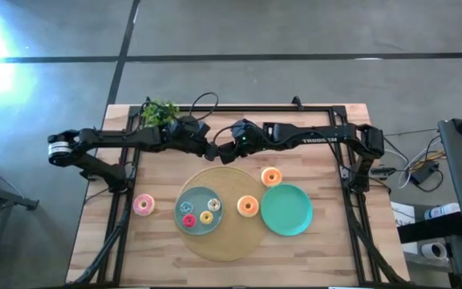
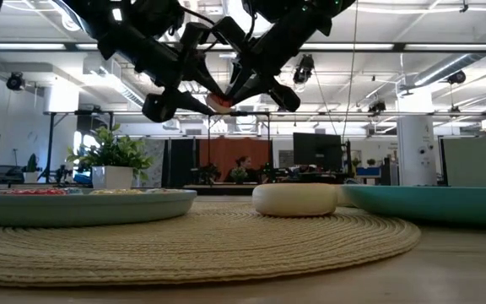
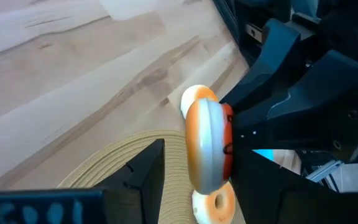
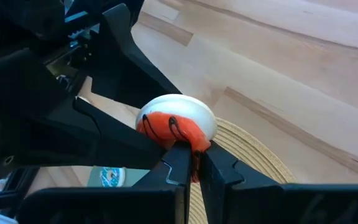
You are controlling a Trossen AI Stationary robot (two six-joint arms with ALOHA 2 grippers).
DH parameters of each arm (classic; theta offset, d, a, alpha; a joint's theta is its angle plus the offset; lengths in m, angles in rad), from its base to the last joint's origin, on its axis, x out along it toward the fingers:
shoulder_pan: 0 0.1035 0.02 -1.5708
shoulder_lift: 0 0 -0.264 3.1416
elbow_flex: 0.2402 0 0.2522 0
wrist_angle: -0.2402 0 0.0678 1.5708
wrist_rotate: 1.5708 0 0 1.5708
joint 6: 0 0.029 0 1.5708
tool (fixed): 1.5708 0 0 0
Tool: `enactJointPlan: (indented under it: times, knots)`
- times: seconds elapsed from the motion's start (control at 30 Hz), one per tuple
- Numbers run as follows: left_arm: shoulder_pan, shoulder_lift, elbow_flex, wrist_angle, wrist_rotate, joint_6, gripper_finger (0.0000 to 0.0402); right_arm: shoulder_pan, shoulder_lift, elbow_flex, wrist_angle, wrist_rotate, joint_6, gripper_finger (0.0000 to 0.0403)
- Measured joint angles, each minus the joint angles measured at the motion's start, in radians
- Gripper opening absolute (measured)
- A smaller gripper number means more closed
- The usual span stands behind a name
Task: Pick & Place donuts
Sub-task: Put the small orange donut on the blue plate
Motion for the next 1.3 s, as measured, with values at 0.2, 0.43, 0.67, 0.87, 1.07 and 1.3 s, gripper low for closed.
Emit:
enactJointPlan:
  times: [0.2,0.43,0.67,0.87,1.07,1.3]
  knots:
    - [0.000,0.000,0.000,0.002,0.001,0.019,0.0133,0.000,0.000,0.000,0.001,0.002,-0.018,0.0013]
    - [0.000,0.000,0.001,0.005,0.002,0.053,0.0068,0.001,0.000,0.000,0.005,0.019,-0.052,0.0029]
    - [0.000,0.000,0.001,-0.002,0.005,0.079,0.0005,0.004,0.000,-0.001,-0.007,0.019,-0.104,0.0115]
    - [0.001,-0.004,0.001,-0.085,0.008,0.088,0.0003,0.019,-0.016,0.000,-0.112,-0.013,-0.164,0.0182]
    - [0.000,-0.043,-0.008,-0.402,0.096,0.228,0.0003,0.034,-0.071,0.001,-0.269,-0.068,-0.241,0.0205]
    - [-0.020,-0.046,-0.159,-0.444,0.502,0.291,0.0003,0.037,-0.100,0.001,-0.257,-0.064,-0.291,0.0198]
